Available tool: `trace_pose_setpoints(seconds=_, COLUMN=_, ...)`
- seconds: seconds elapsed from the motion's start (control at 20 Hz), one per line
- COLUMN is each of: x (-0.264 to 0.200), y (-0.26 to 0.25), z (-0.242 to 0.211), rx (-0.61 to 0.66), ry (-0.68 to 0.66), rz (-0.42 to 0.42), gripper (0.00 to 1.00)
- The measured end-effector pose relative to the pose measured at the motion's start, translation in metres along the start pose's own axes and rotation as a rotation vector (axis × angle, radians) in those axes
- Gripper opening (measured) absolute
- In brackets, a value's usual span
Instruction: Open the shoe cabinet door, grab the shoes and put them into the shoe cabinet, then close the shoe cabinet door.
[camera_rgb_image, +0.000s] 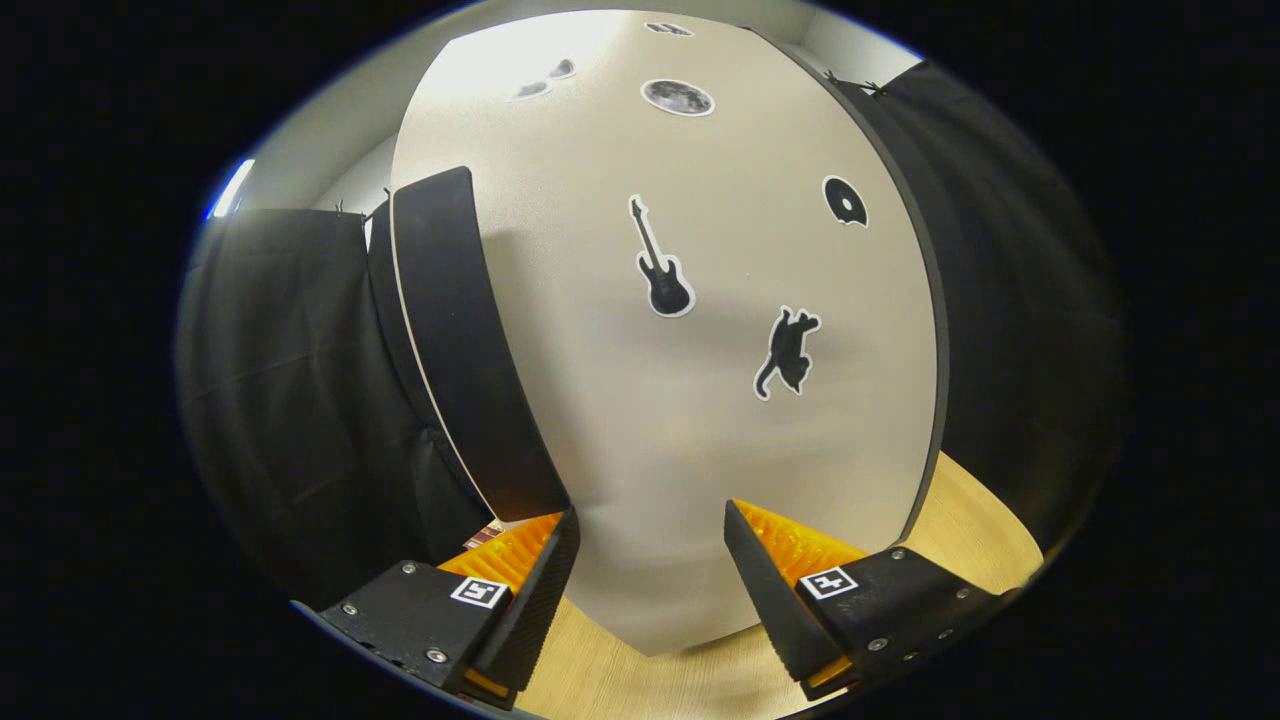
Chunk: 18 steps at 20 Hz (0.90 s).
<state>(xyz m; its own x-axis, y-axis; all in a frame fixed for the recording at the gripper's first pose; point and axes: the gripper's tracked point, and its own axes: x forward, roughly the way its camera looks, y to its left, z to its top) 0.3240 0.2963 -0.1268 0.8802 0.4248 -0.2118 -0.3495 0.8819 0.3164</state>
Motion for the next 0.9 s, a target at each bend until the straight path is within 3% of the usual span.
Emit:
trace_pose_setpoints(seconds=0.45, x=0.008, y=0.0019, z=0.0029, rx=-0.032, ry=-0.006, rz=-0.063, gripper=0.91)
trace_pose_setpoints(seconds=0.9, x=0.0084, y=-0.0003, z=0.0102, rx=-0.141, ry=-0.005, rz=-0.126, gripper=0.91)
